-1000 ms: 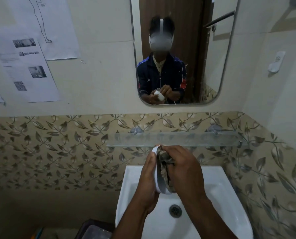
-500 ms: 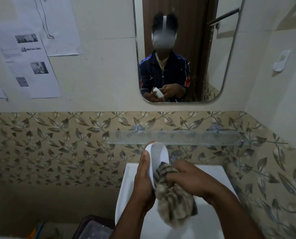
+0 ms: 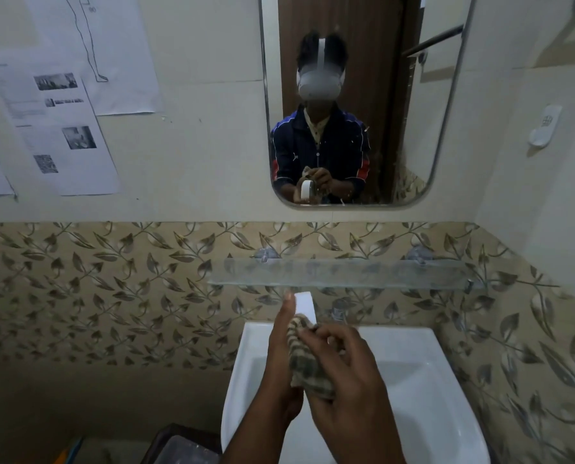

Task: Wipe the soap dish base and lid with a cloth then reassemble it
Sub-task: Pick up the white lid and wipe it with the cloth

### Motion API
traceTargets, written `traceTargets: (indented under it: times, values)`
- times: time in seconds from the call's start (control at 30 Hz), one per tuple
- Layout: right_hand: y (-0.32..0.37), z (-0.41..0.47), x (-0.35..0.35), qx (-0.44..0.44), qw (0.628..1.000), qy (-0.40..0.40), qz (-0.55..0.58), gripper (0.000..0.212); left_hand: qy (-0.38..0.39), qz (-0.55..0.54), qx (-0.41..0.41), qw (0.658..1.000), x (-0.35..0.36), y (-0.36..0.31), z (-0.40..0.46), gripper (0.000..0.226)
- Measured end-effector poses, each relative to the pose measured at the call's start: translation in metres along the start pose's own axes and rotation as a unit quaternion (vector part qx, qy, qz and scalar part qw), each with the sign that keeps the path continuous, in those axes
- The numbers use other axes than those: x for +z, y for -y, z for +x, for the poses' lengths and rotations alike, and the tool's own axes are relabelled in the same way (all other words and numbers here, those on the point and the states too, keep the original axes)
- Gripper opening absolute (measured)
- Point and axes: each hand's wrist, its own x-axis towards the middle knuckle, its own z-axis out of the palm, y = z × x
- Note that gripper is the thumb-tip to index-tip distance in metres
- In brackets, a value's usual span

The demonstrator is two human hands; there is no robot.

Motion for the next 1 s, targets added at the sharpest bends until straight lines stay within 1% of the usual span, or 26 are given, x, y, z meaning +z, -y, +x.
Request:
traceTargets:
  times: [0.07,0.13,0.2,0.23,0.27,0.33,0.4,0.43,0.5,0.53,0.57,0.63,0.67,0.7,0.73,0.77,0.83,0.87,0.93,1.0]
  values:
    - [-0.005,0.011,-0.002,0.043,0.999,-0.018,0.005,0.045,-0.017,0.042,0.021,0.999,0.003,0.002,-0.001,0.072]
    - [-0.014,0.034,-0.009,0.073,0.997,-0.016,0.004,0.037,-0.036,0.106,0.072,0.991,0.012,0.003,-0.004,0.062]
    - [-0.017,0.058,-0.017,0.087,0.996,-0.008,0.006,0.028,-0.029,0.21,0.127,0.969,0.013,0.006,-0.001,0.062]
    - [-0.017,0.065,-0.02,0.086,0.996,-0.004,0.013,0.027,-0.032,0.225,0.156,0.961,0.013,0.007,0.001,0.063]
    - [-0.016,0.066,-0.021,0.08,0.997,0.004,0.016,0.028,-0.045,0.21,0.177,0.96,0.013,0.006,0.002,0.063]
    - [-0.014,0.054,-0.017,0.059,0.998,0.021,-0.003,0.034,-0.088,0.117,0.196,0.97,0.013,0.0,0.002,0.062]
    - [-0.011,0.027,-0.004,0.046,0.998,0.021,-0.026,0.042,-0.13,0.04,0.179,0.974,0.013,-0.006,0.001,0.069]
    - [-0.01,0.012,0.004,0.038,0.999,0.016,-0.031,0.044,-0.148,0.025,0.171,0.974,0.011,-0.006,0.002,0.077]
    - [-0.008,-0.011,0.012,0.009,0.999,0.008,-0.035,0.046,-0.18,0.029,0.158,0.97,0.003,-0.006,0.005,0.096]
    - [-0.011,-0.015,0.012,0.0,0.999,0.008,-0.034,0.051,-0.185,0.041,0.152,0.97,-0.001,-0.006,0.006,0.099]
    - [-0.014,-0.012,0.011,0.002,1.0,0.007,-0.028,0.054,-0.171,0.048,0.147,0.973,-0.001,-0.006,0.006,0.096]
    - [-0.015,0.005,0.004,0.021,1.0,0.002,-0.022,0.054,-0.12,0.09,0.15,0.977,0.005,-0.004,0.001,0.074]
    - [-0.013,0.017,-0.001,0.026,1.0,0.001,-0.014,0.051,-0.101,0.136,0.166,0.971,0.008,-0.003,-0.001,0.059]
    - [-0.011,0.029,-0.005,0.028,1.0,0.002,-0.008,0.048,-0.088,0.192,0.194,0.958,0.011,-0.001,-0.001,0.045]
    - [-0.009,0.04,-0.008,0.029,1.0,0.001,-0.002,0.047,-0.083,0.236,0.217,0.944,0.013,0.0,-0.001,0.036]
    - [-0.008,0.047,-0.01,0.035,0.999,0.001,0.009,0.047,-0.082,0.256,0.231,0.935,0.013,0.0,0.001,0.031]
    - [-0.008,0.048,-0.01,0.058,0.998,-0.009,0.037,0.047,-0.077,0.242,0.249,0.935,0.013,-0.004,0.001,0.034]
    - [-0.007,0.041,-0.007,0.068,0.996,-0.02,0.054,0.049,-0.082,0.215,0.252,0.94,0.013,-0.007,0.0,0.042]
    - [-0.003,0.023,0.002,0.08,0.991,-0.037,0.1,0.048,-0.134,0.12,0.237,0.955,0.012,-0.012,0.002,0.061]
    - [0.0,0.006,0.01,0.071,0.986,-0.045,0.145,0.043,-0.212,0.032,0.217,0.952,0.01,-0.014,0.006,0.065]
